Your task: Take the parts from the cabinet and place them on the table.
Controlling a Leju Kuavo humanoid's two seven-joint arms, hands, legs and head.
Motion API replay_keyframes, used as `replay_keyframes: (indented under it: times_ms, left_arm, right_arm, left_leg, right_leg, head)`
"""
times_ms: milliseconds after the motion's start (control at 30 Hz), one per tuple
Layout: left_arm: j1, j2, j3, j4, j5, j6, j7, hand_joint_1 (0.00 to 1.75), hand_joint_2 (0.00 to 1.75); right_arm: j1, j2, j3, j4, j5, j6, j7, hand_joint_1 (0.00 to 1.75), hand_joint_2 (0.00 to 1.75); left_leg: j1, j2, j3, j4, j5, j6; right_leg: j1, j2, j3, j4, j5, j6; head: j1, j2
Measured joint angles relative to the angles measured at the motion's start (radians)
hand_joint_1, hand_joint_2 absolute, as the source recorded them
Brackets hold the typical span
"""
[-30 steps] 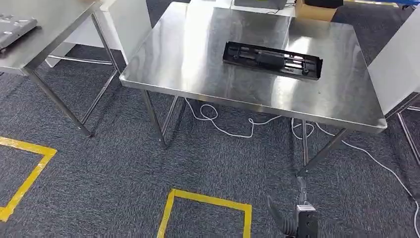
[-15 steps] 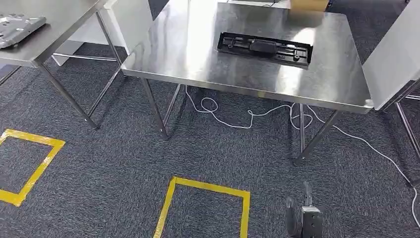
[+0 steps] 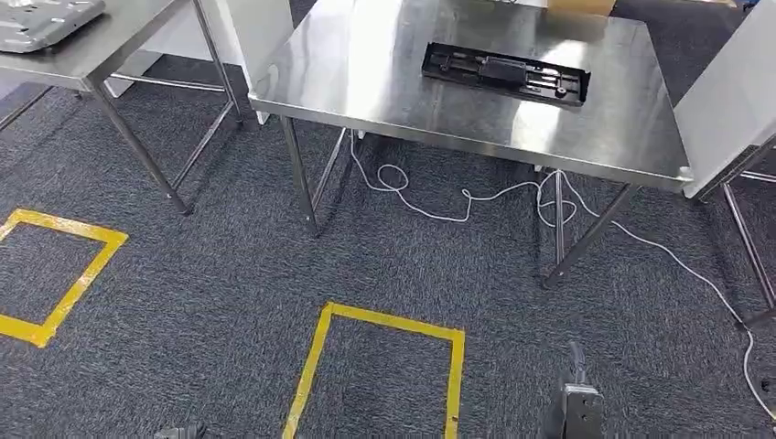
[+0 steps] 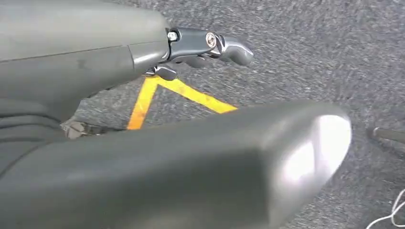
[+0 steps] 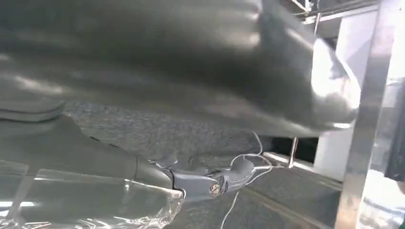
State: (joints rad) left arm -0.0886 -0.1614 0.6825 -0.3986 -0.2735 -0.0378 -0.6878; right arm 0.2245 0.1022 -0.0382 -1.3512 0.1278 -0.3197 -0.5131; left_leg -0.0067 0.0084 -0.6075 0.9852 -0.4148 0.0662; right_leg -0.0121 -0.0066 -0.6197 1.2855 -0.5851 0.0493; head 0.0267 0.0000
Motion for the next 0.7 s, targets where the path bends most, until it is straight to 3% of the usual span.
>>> replay_keyframes:
  times_ms: [33, 67, 100, 133, 233, 267, 300, 333, 367, 400, 433, 467, 500, 533, 567, 600, 633, 700]
  left_arm:
    - [-0.001, -0.001, 0.001, 0.000, 0.000, 0.003, 0.004, 0.00, 0.00]
    - [-0.003, -0.002, 0.003, 0.000, 0.000, 0.006, 0.006, 0.00, 0.00]
    - [-0.006, -0.003, 0.003, 0.000, 0.000, 0.008, 0.008, 0.00, 0.00]
    - [-0.007, -0.004, 0.005, 0.000, 0.002, 0.009, 0.010, 0.00, 0.00]
    - [-0.008, -0.003, 0.007, 0.000, 0.002, 0.012, 0.014, 0.00, 0.00]
    - [-0.005, -0.003, 0.009, 0.000, 0.001, 0.015, 0.015, 0.00, 0.00]
    - [-0.004, -0.003, 0.011, 0.001, 0.000, 0.016, 0.016, 0.00, 0.00]
    - [-0.001, -0.003, 0.013, 0.001, 0.000, 0.017, 0.017, 0.00, 0.00]
    - [-0.001, -0.003, 0.014, 0.002, 0.000, 0.018, 0.018, 0.00, 0.00]
    - [-0.001, -0.003, 0.014, 0.002, 0.000, 0.018, 0.018, 0.00, 0.00]
    - [-0.001, -0.003, 0.014, 0.002, 0.000, 0.019, 0.019, 0.00, 0.00]
    - [-0.001, -0.003, 0.015, 0.003, -0.001, 0.019, 0.020, 0.00, 0.00]
    - [-0.001, -0.003, 0.015, 0.002, -0.002, 0.020, 0.020, 0.00, 0.00]
    - [-0.002, -0.003, 0.015, 0.002, -0.002, 0.020, 0.021, 0.00, 0.00]
    - [-0.002, -0.003, 0.015, 0.001, -0.003, 0.020, 0.021, 0.00, 0.00]
    - [-0.003, -0.003, 0.015, 0.000, -0.003, 0.020, 0.020, 0.00, 0.00]
    - [-0.004, -0.003, 0.015, 0.000, -0.002, 0.023, 0.020, 0.00, 0.00]
    - [-0.001, -0.002, 0.017, -0.002, 0.004, 0.031, 0.019, 0.00, 0.00]
  right_arm:
    - [-0.003, 0.000, 0.000, 0.000, 0.002, 0.001, 0.006, 0.00, 0.00]
    - [-0.007, 0.000, -0.001, 0.000, 0.006, 0.003, 0.008, 0.00, 0.00]
    - [-0.012, 0.000, -0.002, -0.001, 0.011, 0.005, 0.011, 0.00, 0.00]
    - [-0.018, 0.001, -0.003, -0.002, 0.018, 0.009, 0.017, 0.00, 0.00]
    - [-0.025, 0.006, -0.008, -0.002, 0.033, 0.017, 0.027, 0.00, 0.00]
    - [-0.024, 0.008, -0.010, -0.002, 0.034, 0.018, 0.032, 0.00, 0.00]
    - [-0.027, 0.011, -0.011, -0.002, 0.036, 0.018, 0.032, 0.00, 0.00]
    - [-0.027, 0.015, -0.012, -0.001, 0.036, 0.018, 0.032, 0.00, 0.00]
    - [-0.027, 0.016, -0.013, -0.001, 0.037, 0.018, 0.032, 0.00, 0.00]
    - [-0.027, 0.018, -0.014, -0.001, 0.037, 0.018, 0.032, 0.00, 0.00]
    - [-0.027, 0.019, -0.016, -0.001, 0.037, 0.018, 0.032, 0.00, 0.00]
    - [-0.027, 0.020, -0.017, -0.001, 0.039, 0.018, 0.035, 0.00, 0.00]
    - [-0.026, 0.022, -0.020, -0.001, 0.043, 0.018, 0.044, 0.00, 0.00]
    - [-0.025, 0.024, -0.025, -0.001, 0.046, 0.021, 0.050, 0.00, 0.00]
    - [-0.024, 0.026, -0.031, -0.001, 0.048, 0.025, 0.052, 0.00, 0.00]
    - [-0.025, 0.026, -0.036, -0.001, 0.049, 0.032, 0.052, 0.00, 0.00]
    - [-0.026, 0.026, -0.043, -0.001, 0.049, 0.039, 0.048, 0.00, 0.00]
    - [-0.032, 0.026, -0.043, 0.003, 0.048, 0.053, 0.031, 0.00, 0.00]
  left_leg:
    - [-0.003, 0.000, -0.015, 0.000, 0.013, -0.001]
    - [-0.005, 0.000, -0.027, 0.000, 0.026, -0.004]
    - [-0.005, 0.000, -0.035, 0.002, 0.037, -0.006]
    - [-0.010, 0.000, -0.043, 0.003, 0.048, -0.013]
    - [-0.006, 0.003, -0.047, -0.007, 0.083, -0.023]
    - [-0.009, -0.002, -0.054, -0.008, 0.088, -0.030]
    - [-0.001, -0.007, -0.065, 0.012, 0.041, -0.040]
    - [0.003, -0.007, -0.073, 0.055, -0.028, -0.046]
    - [0.008, -0.008, -0.085, 0.127, -0.099, -0.054]
    - [0.012, -0.009, -0.097, 0.202, -0.150, -0.062]
    - [0.016, -0.009, -0.106, 0.273, -0.173, -0.069]
    - [0.022, -0.008, -0.103, 0.316, -0.161, -0.075]
    - [0.029, -0.008, -0.085, 0.316, -0.122, -0.081]
    - [0.035, -0.008, -0.051, 0.279, -0.084, -0.084]
    - [0.039, -0.008, 0.007, 0.204, -0.057, -0.086]
    - [0.043, -0.009, 0.068, 0.117, -0.056, -0.087]
    - [0.036, -0.016, 0.103, 0.060, -0.091, -0.087]
    - [0.030, -0.017, 0.098, 0.042, -0.092, -0.077]
  right_leg:
    - [0.000, 0.000, 0.044, -0.053, 0.039, 0.009]
    - [0.002, 0.000, 0.105, -0.135, 0.062, 0.008]
    - [0.004, 0.000, 0.172, -0.232, 0.054, -0.004]
    - [0.017, 0.000, 0.243, -0.348, 0.019, -0.021]
    - [0.024, 0.004, 0.217, -0.354, 0.027, -0.031]
    - [0.008, 0.003, 0.208, -0.359, 0.041, -0.044]
    - [-0.001, -0.002, 0.200, -0.358, 0.052, -0.052]
    - [-0.001, -0.002, 0.190, -0.358, 0.063, -0.069]
    - [0.000, -0.004, 0.179, -0.358, 0.072, -0.073]
    - [0.000, -0.006, 0.167, -0.355, 0.082, -0.073]
    - [0.000, -0.007, 0.158, -0.351, 0.092, -0.070]
    - [-0.001, -0.008, 0.142, -0.342, 0.101, -0.067]
    - [-0.004, -0.008, 0.120, -0.332, 0.106, -0.061]
    - [-0.006, -0.007, 0.100, -0.321, 0.113, -0.056]
    - [-0.010, -0.007, 0.083, -0.306, 0.116, -0.052]
    - [-0.011, -0.007, 0.071, -0.294, 0.117, -0.050]
    - [-0.006, -0.007, 0.056, -0.284, 0.120, -0.044]
    - [-0.005, -0.009, 0.047, -0.281, 0.136, -0.021]
  head:
    - [0.000, 0.000]
    - [-0.001, 0.000]
    - [0.000, 0.000]
    - [0.001, 0.000]
    - [-0.008, 0.000]
    - [-0.010, 0.000]
    - [-0.010, 0.000]
    - [-0.015, 0.000]
    - [-0.021, 0.000]
    - [-0.018, 0.000]
    - [-0.019, 0.000]
    - [-0.019, 0.000]
    - [-0.019, 0.000]
    - [-0.023, 0.000]
    - [-0.022, 0.000]
    - [-0.024, 0.000]
    - [-0.024, 0.000]
    - [-0.024, 0.000]
